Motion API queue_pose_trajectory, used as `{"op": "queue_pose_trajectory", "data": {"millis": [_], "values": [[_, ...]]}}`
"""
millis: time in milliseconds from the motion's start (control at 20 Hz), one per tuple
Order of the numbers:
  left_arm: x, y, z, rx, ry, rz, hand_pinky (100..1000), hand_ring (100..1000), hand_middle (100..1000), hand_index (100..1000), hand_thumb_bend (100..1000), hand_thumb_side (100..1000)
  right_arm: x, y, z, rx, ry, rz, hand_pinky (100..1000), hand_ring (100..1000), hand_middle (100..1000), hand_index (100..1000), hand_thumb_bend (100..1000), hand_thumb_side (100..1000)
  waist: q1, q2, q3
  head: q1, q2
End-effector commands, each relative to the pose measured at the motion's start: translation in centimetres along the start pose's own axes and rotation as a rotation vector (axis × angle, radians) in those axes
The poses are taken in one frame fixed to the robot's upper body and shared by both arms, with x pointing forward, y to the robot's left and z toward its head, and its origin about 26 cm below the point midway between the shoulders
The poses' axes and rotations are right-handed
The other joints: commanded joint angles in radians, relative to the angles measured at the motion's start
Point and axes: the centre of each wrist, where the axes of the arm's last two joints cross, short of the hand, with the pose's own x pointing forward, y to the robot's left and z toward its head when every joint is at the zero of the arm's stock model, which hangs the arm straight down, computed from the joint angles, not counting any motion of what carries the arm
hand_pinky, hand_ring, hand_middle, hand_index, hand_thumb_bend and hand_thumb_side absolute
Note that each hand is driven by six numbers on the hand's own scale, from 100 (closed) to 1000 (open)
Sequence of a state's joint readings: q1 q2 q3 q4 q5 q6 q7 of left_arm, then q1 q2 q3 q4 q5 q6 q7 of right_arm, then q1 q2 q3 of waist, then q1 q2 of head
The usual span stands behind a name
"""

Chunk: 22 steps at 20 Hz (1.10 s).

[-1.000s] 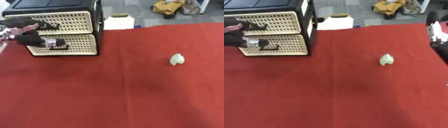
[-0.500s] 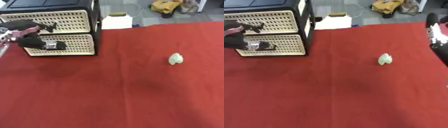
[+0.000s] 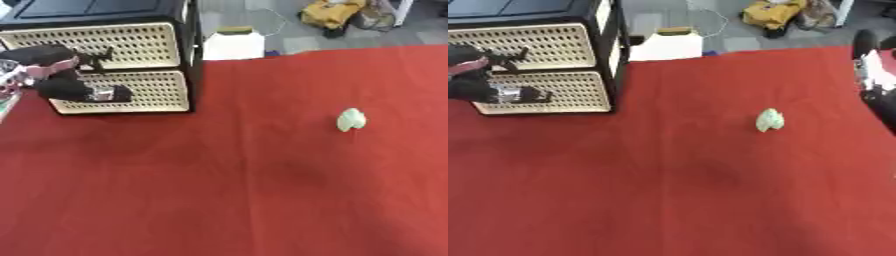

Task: Pick up objects from table and place into drawer.

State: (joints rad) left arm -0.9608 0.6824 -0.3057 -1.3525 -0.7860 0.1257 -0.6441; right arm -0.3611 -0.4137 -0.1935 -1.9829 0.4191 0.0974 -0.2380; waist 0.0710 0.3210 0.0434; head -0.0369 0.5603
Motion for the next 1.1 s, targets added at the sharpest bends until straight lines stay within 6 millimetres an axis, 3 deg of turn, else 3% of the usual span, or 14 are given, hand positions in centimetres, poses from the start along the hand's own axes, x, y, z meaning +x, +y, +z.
{"op": "queue_pose_trajectory", "data": {"millis": [50, 200, 400, 750, 1100], "values": [[-0.4, 1.2, 0.6, 0.028, 0.011, -0.020, 100, 100, 100, 848, 660, 1000, 0.5, -0.6, -0.4, -0.018, -0.024, -0.001, 704, 821, 544, 811, 348, 703, -0.004, -0.022, 0.004, 0.002, -0.011], [0.0, 1.8, 1.3, 0.048, -0.010, -0.041, 100, 100, 100, 860, 647, 1000, 0.4, -0.6, -0.4, -0.018, -0.021, 0.002, 705, 821, 545, 811, 347, 703, -0.005, -0.026, 0.009, 0.000, -0.007], [0.5, 3.3, 3.1, 0.096, -0.040, -0.064, 100, 100, 100, 965, 614, 1000, 0.3, -0.6, -0.3, -0.017, -0.015, 0.006, 706, 821, 545, 811, 346, 702, -0.005, -0.032, 0.018, -0.004, -0.002], [0.5, 4.7, 5.1, 0.154, -0.044, -0.065, 100, 100, 100, 960, 588, 1000, 0.3, -0.6, -0.2, -0.018, -0.011, 0.007, 707, 820, 545, 811, 347, 702, -0.008, -0.039, 0.024, -0.008, -0.001], [0.4, 5.1, 5.2, 0.186, -0.022, -0.042, 100, 100, 100, 942, 587, 1000, 0.3, -0.6, -0.2, -0.019, -0.012, 0.005, 707, 821, 545, 812, 348, 703, -0.010, -0.037, 0.019, -0.005, -0.007]]}}
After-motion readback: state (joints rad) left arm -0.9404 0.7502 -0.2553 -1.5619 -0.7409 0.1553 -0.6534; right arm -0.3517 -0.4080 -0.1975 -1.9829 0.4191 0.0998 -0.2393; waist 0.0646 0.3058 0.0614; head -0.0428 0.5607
